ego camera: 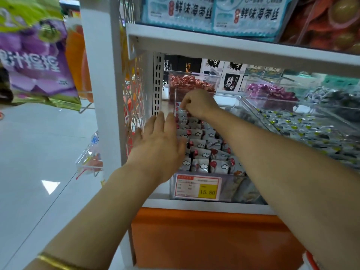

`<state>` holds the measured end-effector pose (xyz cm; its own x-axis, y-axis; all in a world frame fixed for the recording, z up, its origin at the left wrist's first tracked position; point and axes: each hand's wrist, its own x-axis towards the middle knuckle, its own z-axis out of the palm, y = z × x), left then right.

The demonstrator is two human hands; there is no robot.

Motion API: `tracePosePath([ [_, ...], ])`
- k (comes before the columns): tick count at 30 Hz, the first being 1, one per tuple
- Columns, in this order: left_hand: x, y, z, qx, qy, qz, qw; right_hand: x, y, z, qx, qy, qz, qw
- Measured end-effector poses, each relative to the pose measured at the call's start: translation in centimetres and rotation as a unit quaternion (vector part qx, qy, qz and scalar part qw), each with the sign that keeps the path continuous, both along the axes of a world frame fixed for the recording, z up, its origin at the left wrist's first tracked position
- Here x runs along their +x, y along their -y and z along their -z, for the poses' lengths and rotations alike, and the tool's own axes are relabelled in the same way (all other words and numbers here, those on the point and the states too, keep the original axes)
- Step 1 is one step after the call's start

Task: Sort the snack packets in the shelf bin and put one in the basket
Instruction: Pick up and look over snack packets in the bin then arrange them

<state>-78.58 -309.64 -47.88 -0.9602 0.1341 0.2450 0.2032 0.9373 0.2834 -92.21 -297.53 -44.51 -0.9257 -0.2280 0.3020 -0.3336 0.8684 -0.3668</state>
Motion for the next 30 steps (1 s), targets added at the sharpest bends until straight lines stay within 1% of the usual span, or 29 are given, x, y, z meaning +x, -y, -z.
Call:
tracePosePath([
  [3,-0.1,0.0,0.0,0.009,0.009,0.001,1.0,-1.3,0.7,1.0,0.075,0.004,0.026,0.997],
  [5,-0.1,-0.1,0.0,0.014,0.015,0.004,1.0,-1.8,1.1,1.5,0.106,0.003,0.046,0.993],
  [7,-0.1,0.0,0.1,0.017,0.017,0.005,1.0,-2.0,1.2,1.5,0.108,-0.009,0.047,0.993],
  [8,-0.1,0.0,0.1,0.021,0.016,0.006,1.0,-1.9,1.2,1.2,0.088,-0.01,0.042,0.995],
  [10,0.0,-0.1,0.1,0.033,0.014,0.008,0.999,-1.2,1.1,0.2,0.005,-0.011,0.033,0.999],
  [12,0.1,-0.1,0.1,0.045,0.017,0.013,0.999,-0.1,0.5,-1.2,-0.096,-0.022,0.03,0.995],
  [14,0.3,0.0,-0.1,0.053,0.025,0.015,0.998,1.8,-0.4,-2.2,-0.187,-0.045,0.025,0.981],
  [16,0.5,0.0,-0.4,0.043,0.015,0.001,0.999,4.4,-1.4,-2.4,-0.291,-0.088,0.036,0.952],
  [17,0.6,-0.2,-0.6,0.035,-0.014,-0.012,0.999,5.8,-2.0,-2.3,-0.341,-0.118,0.048,0.932],
  [19,1.2,-0.6,-1.1,0.025,-0.107,-0.036,0.993,8.7,-3.2,-1.8,-0.417,-0.157,0.069,0.893],
  [21,2.0,-1.1,-1.5,0.046,-0.188,-0.028,0.981,11.7,-4.6,-1.0,-0.455,-0.145,0.078,0.875],
  [22,2.4,-1.3,-1.6,0.068,-0.207,-0.012,0.976,13.1,-5.4,-0.6,-0.474,-0.13,0.079,0.867],
  [24,3.3,-1.8,-1.5,0.128,-0.194,0.03,0.972,15.8,-6.7,0.1,-0.525,-0.085,0.075,0.844],
  [27,4.6,-2.5,-1.1,0.225,-0.111,0.068,0.966,18.9,-8.1,0.7,-0.595,-0.014,0.051,0.802],
  [28,5.0,-2.7,-1.0,0.259,-0.079,0.075,0.96,19.6,-8.4,0.8,-0.613,0.007,0.042,0.789],
  [30,5.7,-3.0,-0.9,0.342,-0.022,0.095,0.935,20.7,-8.8,1.1,-0.649,0.042,0.027,0.759],
])
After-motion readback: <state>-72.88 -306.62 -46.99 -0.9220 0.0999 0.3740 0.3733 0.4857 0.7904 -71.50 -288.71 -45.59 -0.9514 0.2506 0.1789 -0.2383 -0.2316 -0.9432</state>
